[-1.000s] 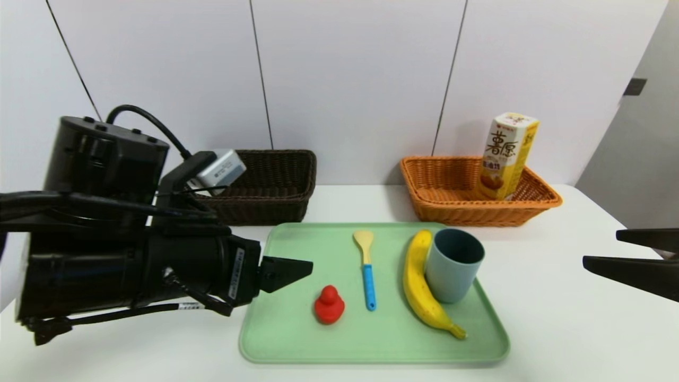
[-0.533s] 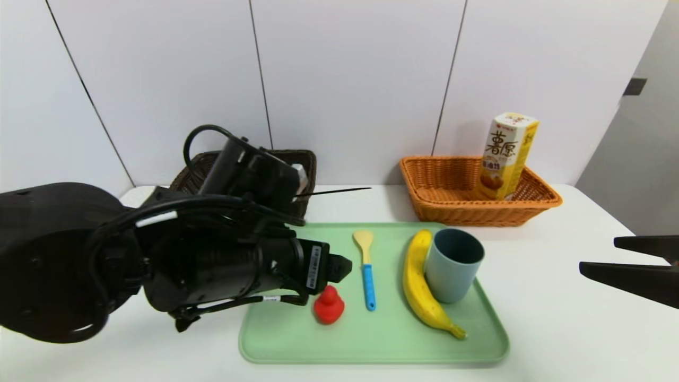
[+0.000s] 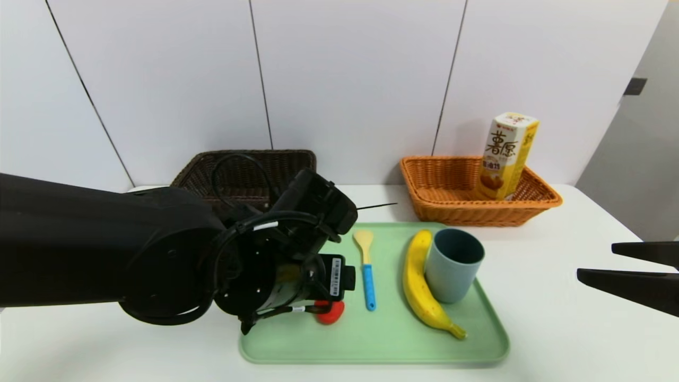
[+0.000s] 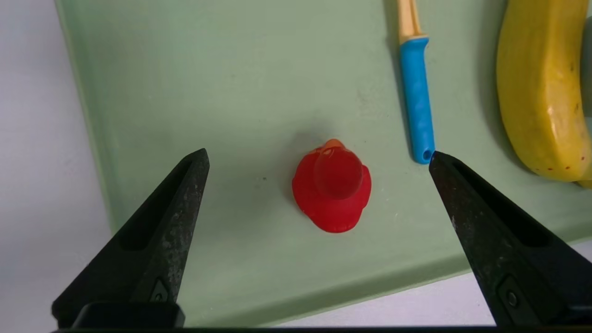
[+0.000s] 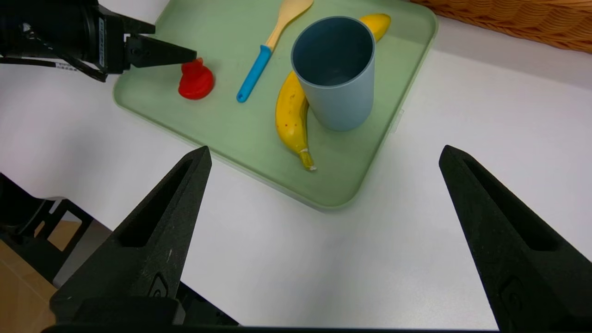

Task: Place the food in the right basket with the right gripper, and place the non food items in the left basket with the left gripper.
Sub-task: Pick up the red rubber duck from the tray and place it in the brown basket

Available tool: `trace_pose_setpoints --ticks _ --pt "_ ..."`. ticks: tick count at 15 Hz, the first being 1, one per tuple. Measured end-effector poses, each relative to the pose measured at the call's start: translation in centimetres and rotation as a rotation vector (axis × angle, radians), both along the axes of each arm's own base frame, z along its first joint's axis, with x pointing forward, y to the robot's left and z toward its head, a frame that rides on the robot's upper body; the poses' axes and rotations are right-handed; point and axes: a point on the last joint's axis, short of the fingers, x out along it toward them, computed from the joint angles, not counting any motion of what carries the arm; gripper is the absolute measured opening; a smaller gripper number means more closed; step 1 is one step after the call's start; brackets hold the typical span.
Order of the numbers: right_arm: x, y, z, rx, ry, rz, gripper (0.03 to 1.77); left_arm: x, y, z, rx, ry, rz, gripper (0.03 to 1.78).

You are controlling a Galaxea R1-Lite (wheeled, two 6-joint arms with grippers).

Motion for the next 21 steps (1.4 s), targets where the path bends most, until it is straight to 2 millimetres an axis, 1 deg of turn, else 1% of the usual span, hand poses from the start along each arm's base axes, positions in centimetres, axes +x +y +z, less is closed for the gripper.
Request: trace_pose_setpoints --ticks 5,8,14,21 --pt "0.0 0.0 0.0 0.001 0.000 0.002 1.70 0.0 -0.2 -1.0 0.016 0.059 0.040 1.69" --pt "0.0 0.0 -0.1 0.000 0.005 0.002 1.70 -0.2 -0.7 -1.6 0.029 0.079 0.032 1.69" --pt "0.0 0.0 -0.2 0.000 0.005 0.002 1.70 -0.4 -1.6 -2.7 0.052 0.098 0.019 1.69" --pt "0.0 0.0 -0.2 -0.001 0.006 0.001 1.70 -0.1 -2.0 -3.5 0.075 0.100 0.025 1.69"
